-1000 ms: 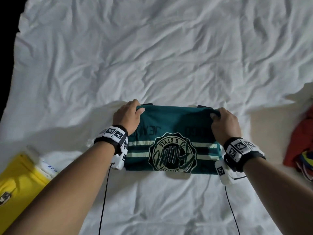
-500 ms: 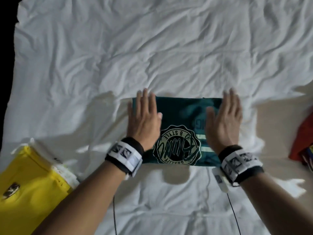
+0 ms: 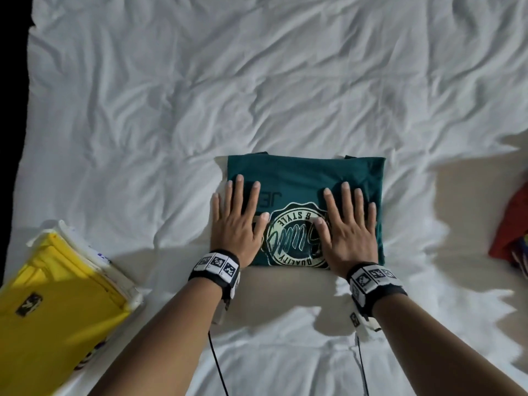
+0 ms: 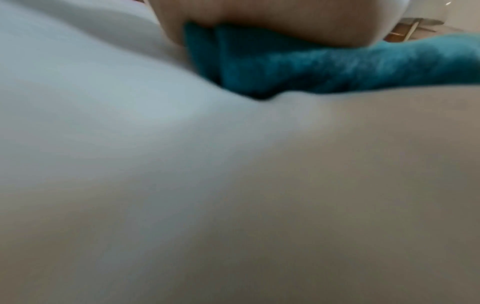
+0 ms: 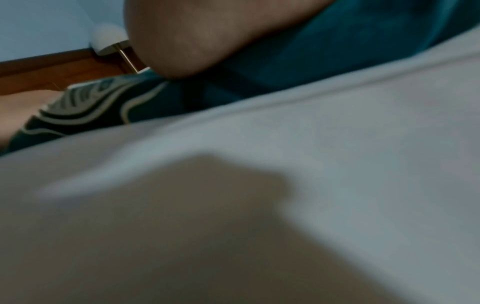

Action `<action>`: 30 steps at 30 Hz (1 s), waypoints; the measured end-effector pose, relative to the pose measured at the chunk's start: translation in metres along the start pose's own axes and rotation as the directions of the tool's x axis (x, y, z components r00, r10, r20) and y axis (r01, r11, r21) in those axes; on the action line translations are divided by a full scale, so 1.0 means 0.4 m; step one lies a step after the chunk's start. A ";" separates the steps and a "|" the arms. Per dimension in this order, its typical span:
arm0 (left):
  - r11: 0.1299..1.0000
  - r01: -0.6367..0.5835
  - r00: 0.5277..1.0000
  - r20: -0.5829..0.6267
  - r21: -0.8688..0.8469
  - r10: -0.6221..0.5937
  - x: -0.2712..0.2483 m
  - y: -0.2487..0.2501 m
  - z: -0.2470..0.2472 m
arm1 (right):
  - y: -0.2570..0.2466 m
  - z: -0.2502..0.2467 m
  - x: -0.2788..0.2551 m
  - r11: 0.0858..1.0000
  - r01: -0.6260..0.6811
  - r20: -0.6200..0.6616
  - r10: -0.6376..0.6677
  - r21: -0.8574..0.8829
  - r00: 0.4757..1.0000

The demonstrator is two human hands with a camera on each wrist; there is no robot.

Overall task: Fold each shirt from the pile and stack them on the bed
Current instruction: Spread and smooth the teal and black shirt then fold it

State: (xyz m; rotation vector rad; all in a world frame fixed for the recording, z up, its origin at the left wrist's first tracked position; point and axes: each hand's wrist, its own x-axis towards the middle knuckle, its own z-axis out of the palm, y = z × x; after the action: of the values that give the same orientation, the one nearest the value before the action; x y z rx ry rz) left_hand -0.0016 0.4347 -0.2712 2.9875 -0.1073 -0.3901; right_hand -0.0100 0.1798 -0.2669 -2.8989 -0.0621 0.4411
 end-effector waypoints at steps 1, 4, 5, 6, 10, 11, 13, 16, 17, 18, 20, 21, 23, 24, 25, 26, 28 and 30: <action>1.000 0.017 1.000 0.000 0.001 -0.017 -0.002 -0.010 0.003 | 0.015 0.001 -0.001 1.000 -0.025 -0.001 0.025 0.006 1.000; 0.992 0.128 0.992 -0.012 -0.015 -0.128 -0.011 -0.019 0.000 | 0.045 0.010 -0.004 0.993 -0.103 -0.008 0.103 0.051 0.995; 0.982 0.187 0.982 -0.032 -0.026 -0.188 -0.015 -0.008 -0.008 | 0.045 0.008 -0.005 0.988 -0.140 -0.010 0.141 0.062 0.990; 0.972 0.230 0.971 -0.061 -0.040 -0.232 -0.021 0.011 -0.021 | 0.038 0.002 -0.006 0.980 -0.185 -0.014 0.186 0.073 0.982; 0.998 -0.023 0.992 -0.123 -0.063 0.015 -0.072 0.112 -0.028 | -0.047 -0.020 -0.041 0.993 -0.106 -0.089 0.112 0.060 0.990; 0.996 -0.069 0.993 -0.095 -0.052 0.064 -0.088 0.119 -0.014 | -0.061 -0.010 -0.056 0.999 -0.034 -0.092 0.037 0.038 0.995; 0.999 -0.044 0.999 -0.029 -0.010 0.043 -0.110 0.093 0.018 | -0.052 0.018 -0.083 0.999 -0.034 -0.063 0.036 0.035 0.997; 0.999 0.043 0.999 0.033 0.012 -0.043 -0.116 0.045 0.029 | -0.008 0.035 -0.103 0.955 -0.256 -0.036 0.263 0.148 0.964; 0.997 0.074 0.996 0.044 0.010 -0.074 -0.115 0.044 0.020 | -0.001 0.029 -0.110 0.926 -0.321 -0.028 0.332 0.198 0.943; 0.994 0.107 0.993 0.045 0.011 -0.107 -0.113 0.047 0.010 | 0.004 0.022 -0.117 0.895 -0.364 -0.032 0.384 0.258 0.923; 0.989 0.148 0.989 0.024 0.020 -0.149 -0.102 0.072 -0.023 | 0.017 0.010 -0.127 0.813 -0.375 -0.077 0.452 0.447 0.889; 0.990 0.142 0.990 0.019 0.015 -0.142 -0.091 0.093 -0.045 | 0.023 0.004 -0.130 0.750 -0.357 -0.086 0.480 0.557 0.873; 0.995 0.086 0.996 0.022 -0.059 -0.084 -0.058 0.152 -0.097 | 0.037 -0.021 -0.131 0.606 -0.359 -0.007 0.516 0.710 0.856; 0.992 0.045 0.999 0.013 -0.115 -0.044 -0.037 0.189 -0.124 | 0.044 -0.033 -0.129 0.544 -0.387 0.068 0.515 0.745 0.854; 0.985 0.012 1.000 0.008 -0.171 -0.011 -0.016 0.230 -0.148 | 0.050 -0.044 -0.125 0.504 -0.421 0.135 0.508 0.754 0.851; 0.975 0.003 1.000 0.027 -0.221 0.003 0.006 0.273 -0.170 | 0.058 -0.050 -0.120 0.484 -0.450 0.180 0.505 0.750 0.844; 0.962 0.032 0.992 0.129 -0.271 0.003 0.051 0.358 -0.203 | 0.079 -0.050 -0.106 0.473 -0.495 0.234 0.507 0.729 0.830; 0.969 0.075 0.964 0.266 -0.234 -0.010 0.090 0.432 -0.221 | 0.102 -0.046 -0.096 0.444 -0.520 0.301 0.473 0.730 0.828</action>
State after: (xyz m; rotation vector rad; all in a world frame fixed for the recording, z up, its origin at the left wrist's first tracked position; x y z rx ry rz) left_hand 0.0468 0.2710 -0.1724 2.6871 -0.0178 -0.7467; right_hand -0.0409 0.1337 -0.2473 -1.9345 0.8123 0.4710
